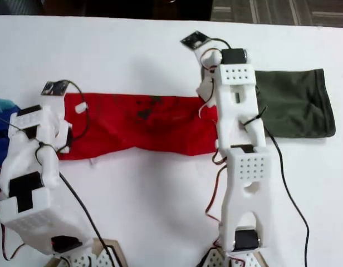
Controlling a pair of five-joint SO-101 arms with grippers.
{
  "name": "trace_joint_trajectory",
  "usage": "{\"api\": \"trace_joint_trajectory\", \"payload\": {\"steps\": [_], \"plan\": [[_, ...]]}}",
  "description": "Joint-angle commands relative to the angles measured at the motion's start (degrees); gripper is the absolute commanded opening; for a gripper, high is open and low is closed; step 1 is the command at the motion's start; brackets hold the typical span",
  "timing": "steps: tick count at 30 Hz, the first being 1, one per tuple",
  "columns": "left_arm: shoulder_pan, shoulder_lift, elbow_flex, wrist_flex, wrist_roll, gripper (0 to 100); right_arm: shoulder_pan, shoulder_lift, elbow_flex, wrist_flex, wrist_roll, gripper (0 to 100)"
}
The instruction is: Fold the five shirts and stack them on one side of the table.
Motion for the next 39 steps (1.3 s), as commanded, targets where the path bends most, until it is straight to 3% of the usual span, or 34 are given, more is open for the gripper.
{"api": "trace_joint_trajectory", "payload": {"steps": [1, 7, 11, 14, 21, 29, 39], "plan": [[0.79, 0.09, 0.22, -1.41, 0.35, 3, -0.48, -0.48, -2.37, -0.31, 0.53, 2.5], [0.79, 0.09, 0.22, -1.41, 0.35, 3, -0.40, -2.07, -2.81, 1.45, 0.44, 12.1], [0.79, 0.09, 0.22, -1.41, 0.35, 3, -0.84, -6.37, -2.11, 5.67, 0.09, 0.9], [0.79, 0.09, 0.22, -1.41, 0.35, 3, -0.40, -11.30, 0.88, 5.67, 0.35, 1.5], [0.79, 0.09, 0.22, -1.41, 0.35, 3, -4.35, -26.86, 26.29, 5.41, 0.44, 1.9], [0.79, 0.09, 0.22, -1.41, 0.35, 3, -11.38, -37.23, 53.71, -13.93, -0.09, 1.9], [0.79, 0.09, 0.22, -1.41, 0.35, 3, -12.26, -26.68, 56.35, -32.04, -4.04, 1.9]]}}
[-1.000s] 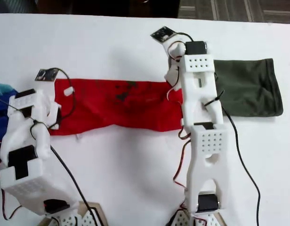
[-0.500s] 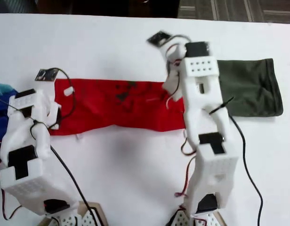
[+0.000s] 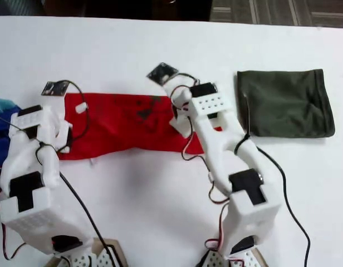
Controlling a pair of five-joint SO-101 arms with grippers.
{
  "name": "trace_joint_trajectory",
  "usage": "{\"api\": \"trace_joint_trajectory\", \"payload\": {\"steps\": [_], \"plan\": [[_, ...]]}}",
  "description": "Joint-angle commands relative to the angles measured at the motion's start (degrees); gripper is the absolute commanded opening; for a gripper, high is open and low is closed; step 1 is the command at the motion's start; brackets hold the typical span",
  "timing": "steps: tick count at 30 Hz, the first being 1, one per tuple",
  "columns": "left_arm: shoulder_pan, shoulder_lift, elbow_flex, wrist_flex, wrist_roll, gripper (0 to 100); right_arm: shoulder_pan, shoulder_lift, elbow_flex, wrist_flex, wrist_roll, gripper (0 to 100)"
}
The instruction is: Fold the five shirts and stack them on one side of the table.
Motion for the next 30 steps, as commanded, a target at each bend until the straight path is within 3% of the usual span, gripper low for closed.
{"api": "trace_joint_trajectory", "payload": {"steps": [1, 8, 16, 22, 30], "plan": [[0.79, 0.09, 0.22, -1.41, 0.35, 3, -0.13, 4.97, -2.90, -3.21, -0.97, 1.9], [0.79, 0.09, 0.22, -1.41, 0.35, 3, 1.01, 11.65, -16.26, -0.66, -1.23, 1.9], [0.79, 0.09, 0.22, -1.41, 0.35, 3, -1.10, 8.48, -26.02, 13.49, -1.41, 1.9], [0.79, 0.09, 0.22, -1.41, 0.35, 3, -6.46, 8.31, -25.93, 13.23, -1.41, 1.9], [0.79, 0.09, 0.22, -1.41, 0.35, 3, -6.46, 15.96, -26.46, 11.65, -1.32, 1.9]]}}
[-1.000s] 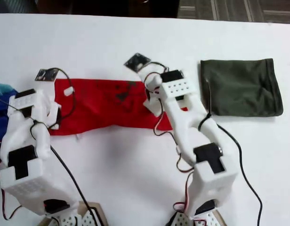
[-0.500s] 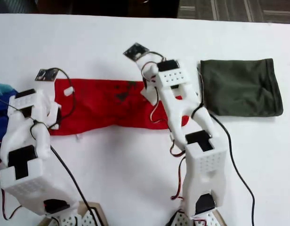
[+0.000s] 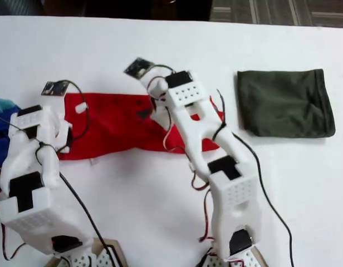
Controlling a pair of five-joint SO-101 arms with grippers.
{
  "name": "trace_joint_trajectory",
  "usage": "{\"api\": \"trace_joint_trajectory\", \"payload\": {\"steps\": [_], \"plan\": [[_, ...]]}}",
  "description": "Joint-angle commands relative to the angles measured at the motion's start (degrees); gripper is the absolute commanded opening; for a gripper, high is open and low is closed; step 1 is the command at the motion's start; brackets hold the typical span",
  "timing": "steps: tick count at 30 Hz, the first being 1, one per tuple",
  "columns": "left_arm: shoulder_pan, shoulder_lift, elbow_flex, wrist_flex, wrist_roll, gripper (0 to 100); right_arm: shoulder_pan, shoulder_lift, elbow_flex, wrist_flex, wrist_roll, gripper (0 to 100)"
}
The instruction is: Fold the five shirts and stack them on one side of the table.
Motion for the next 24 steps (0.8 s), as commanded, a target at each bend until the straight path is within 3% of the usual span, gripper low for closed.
{"api": "trace_joint_trajectory", "payload": {"steps": [1, 14, 24], "plan": [[0.79, 0.09, 0.22, -1.41, 0.35, 3, -0.31, 1.27, -2.29, -1.27, -0.35, 1.9], [0.79, 0.09, 0.22, -1.41, 0.35, 3, 1.19, -2.68, -2.29, -8.22, -0.35, 1.9], [0.79, 0.09, 0.22, -1.41, 0.35, 3, 6.64, -13.23, -1.76, 2.95, -0.35, 1.9]]}}
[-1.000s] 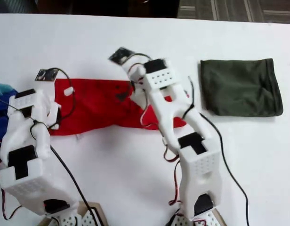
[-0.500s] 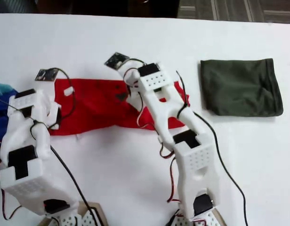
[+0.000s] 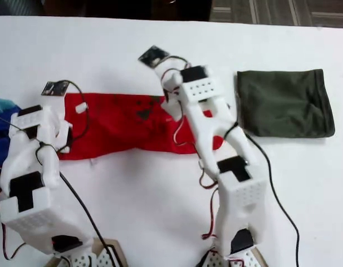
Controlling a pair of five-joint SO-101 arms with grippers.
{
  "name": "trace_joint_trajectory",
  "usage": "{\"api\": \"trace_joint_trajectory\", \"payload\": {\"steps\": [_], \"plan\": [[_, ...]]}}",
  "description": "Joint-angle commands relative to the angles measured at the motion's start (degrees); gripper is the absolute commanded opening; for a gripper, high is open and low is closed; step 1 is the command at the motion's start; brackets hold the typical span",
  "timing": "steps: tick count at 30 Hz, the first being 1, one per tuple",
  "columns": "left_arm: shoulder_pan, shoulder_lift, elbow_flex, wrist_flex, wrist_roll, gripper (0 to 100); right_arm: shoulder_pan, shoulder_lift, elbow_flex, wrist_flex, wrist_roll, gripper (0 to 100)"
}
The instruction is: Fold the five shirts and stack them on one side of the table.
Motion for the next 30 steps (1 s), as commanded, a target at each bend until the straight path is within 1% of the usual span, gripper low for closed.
{"api": "trace_joint_trajectory", "payload": {"steps": [1, 6, 10, 15, 22, 25, 30], "plan": [[0.79, 0.09, 0.22, -1.41, 0.35, 3, 1.54, -7.16, -1.76, 3.65, -0.35, 1.9], [0.79, 0.09, 0.22, -1.41, 0.35, 3, 2.59, -4.97, -0.44, 3.65, 0.09, 1.9], [0.79, 0.09, 0.22, -1.41, 0.35, 3, 4.00, 0.92, 0.70, -0.66, 0.09, 1.9], [0.79, 0.09, 0.22, -1.41, 0.35, 3, 7.96, 7.52, 0.70, -6.02, 0.09, 1.9], [0.79, 0.09, 0.22, -1.41, 0.35, 3, 14.64, 9.27, -1.32, -6.11, 0.09, 1.9], [0.79, 0.09, 0.22, -1.41, 0.35, 3, 15.16, 9.27, -2.55, -4.88, 0.09, 1.9], [0.79, 0.09, 0.22, -1.41, 0.35, 3, 13.32, 6.64, -2.64, -3.82, -0.18, 1.9]]}}
